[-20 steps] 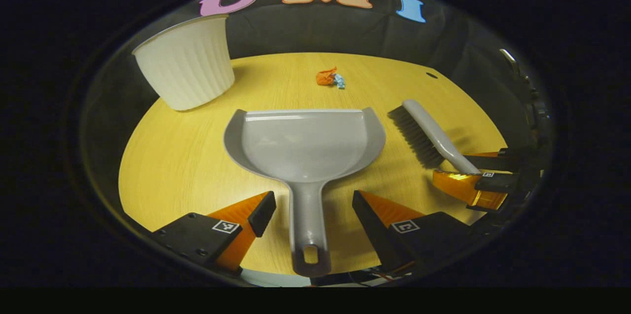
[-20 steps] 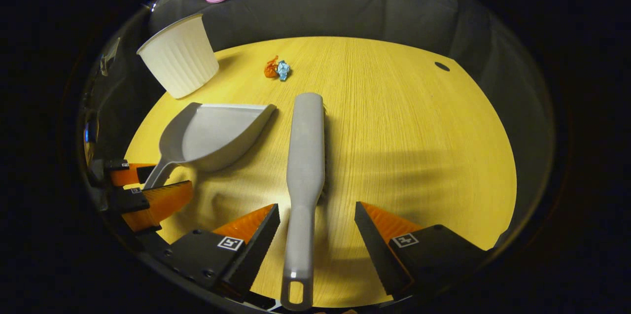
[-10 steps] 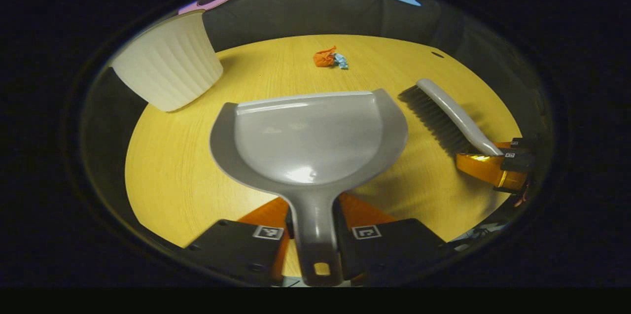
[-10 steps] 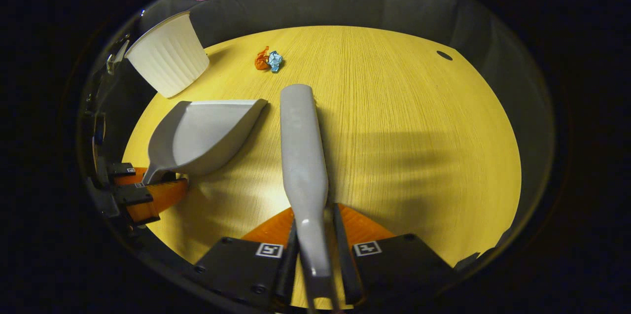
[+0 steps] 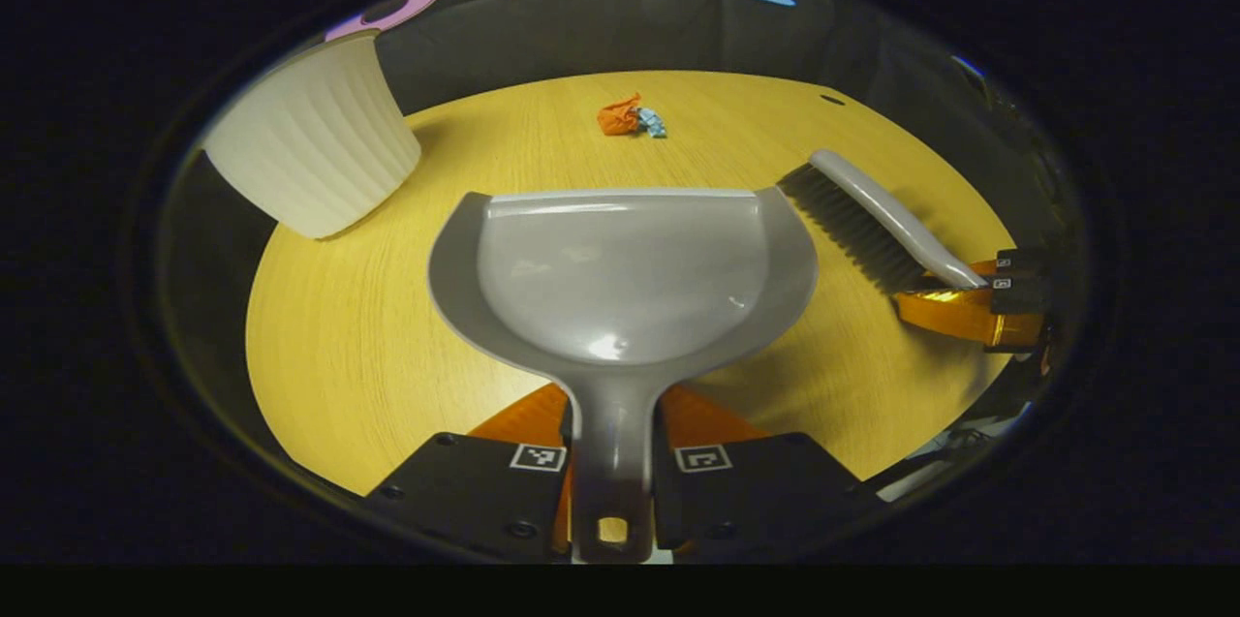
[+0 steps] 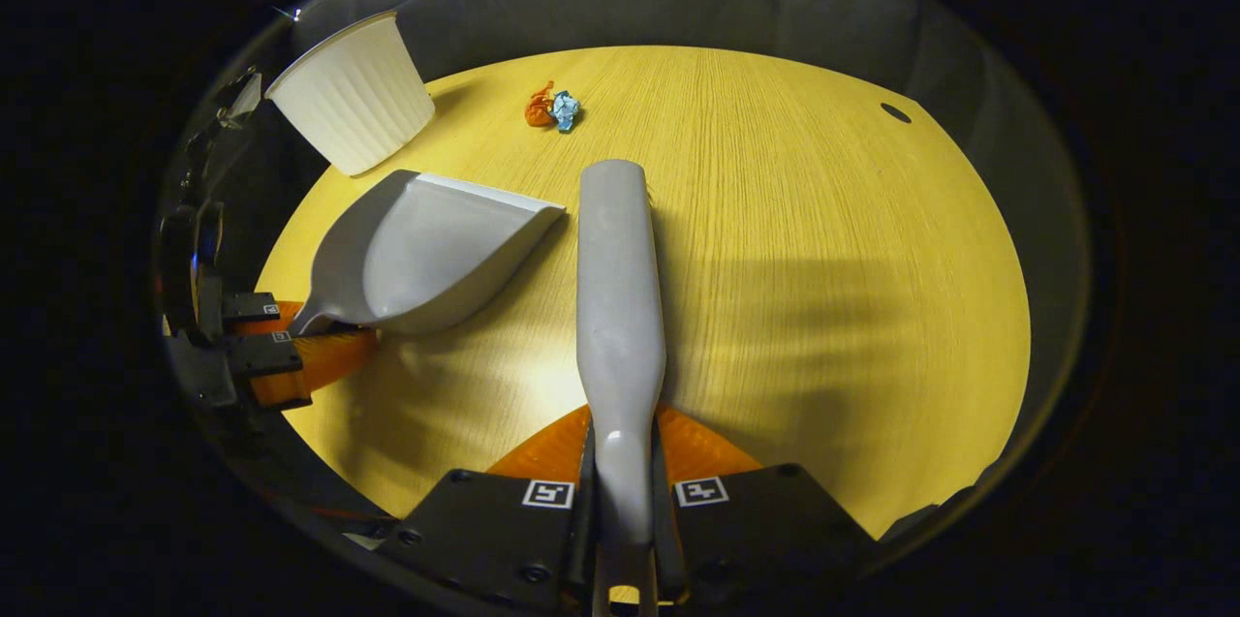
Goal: Pick up the small broom and dustpan from the desktop, sweep the trash into the dustpan with the broom, and then empty the trash into the garbage bin.
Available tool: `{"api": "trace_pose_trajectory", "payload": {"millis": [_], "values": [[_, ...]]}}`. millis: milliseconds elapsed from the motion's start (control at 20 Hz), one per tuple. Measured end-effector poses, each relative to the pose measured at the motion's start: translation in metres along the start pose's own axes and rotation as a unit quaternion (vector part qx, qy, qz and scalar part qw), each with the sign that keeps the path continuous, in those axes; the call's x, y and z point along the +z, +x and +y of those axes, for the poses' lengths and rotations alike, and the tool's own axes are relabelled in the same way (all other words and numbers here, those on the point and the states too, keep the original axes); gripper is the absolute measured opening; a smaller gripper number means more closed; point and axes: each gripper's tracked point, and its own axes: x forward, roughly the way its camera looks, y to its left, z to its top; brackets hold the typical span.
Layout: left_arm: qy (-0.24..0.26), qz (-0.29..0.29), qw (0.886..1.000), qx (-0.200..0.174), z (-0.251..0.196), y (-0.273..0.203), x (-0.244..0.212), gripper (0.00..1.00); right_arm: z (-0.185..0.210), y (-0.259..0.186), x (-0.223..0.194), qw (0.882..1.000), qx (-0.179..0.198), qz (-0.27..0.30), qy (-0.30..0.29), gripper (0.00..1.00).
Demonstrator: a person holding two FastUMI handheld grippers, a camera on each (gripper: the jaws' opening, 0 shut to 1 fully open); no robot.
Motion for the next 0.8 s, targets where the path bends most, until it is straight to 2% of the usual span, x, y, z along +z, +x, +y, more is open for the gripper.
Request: {"api": "trace_pose_trajectory", "payload": {"millis": [100, 150, 200, 350, 550, 600, 650, 800], "values": [[0.004, -0.01, 1.0, -0.003, 0.003, -0.003, 0.003, 0.27, -0.002, -0.002, 0.006, 1.0, 0.003, -0.009, 0.003, 0.23], [0.003, -0.011, 1.0, -0.006, 0.005, -0.004, 0.002, 0.27, -0.001, -0.006, 0.008, 1.0, 0.006, -0.015, 0.007, 0.19], [0.003, -0.02, 1.0, -0.01, 0.008, -0.007, 0.006, 0.26, -0.001, -0.011, 0.012, 1.0, 0.007, -0.021, 0.01, 0.22], [0.007, -0.036, 0.999, -0.02, 0.025, -0.025, 0.012, 0.25, -0.008, -0.039, 0.028, 0.999, -0.006, -0.048, 0.013, 0.22], [0.049, -0.051, 0.997, -0.023, 0.052, -0.031, 0.028, 0.26, -0.012, -0.072, 0.065, 0.995, -0.022, -0.091, 0.022, 0.22], [0.062, -0.05, 0.997, -0.023, 0.058, -0.031, 0.029, 0.25, -0.014, -0.078, 0.076, 0.995, -0.028, -0.099, 0.02, 0.18], [0.074, -0.048, 0.996, -0.023, 0.064, -0.032, 0.03, 0.25, -0.015, -0.081, 0.087, 0.994, -0.034, -0.106, 0.015, 0.22], [0.098, -0.044, 0.994, -0.02, 0.075, -0.035, 0.037, 0.26, -0.016, -0.084, 0.119, 0.992, -0.047, -0.115, -0.013, 0.22]]}}
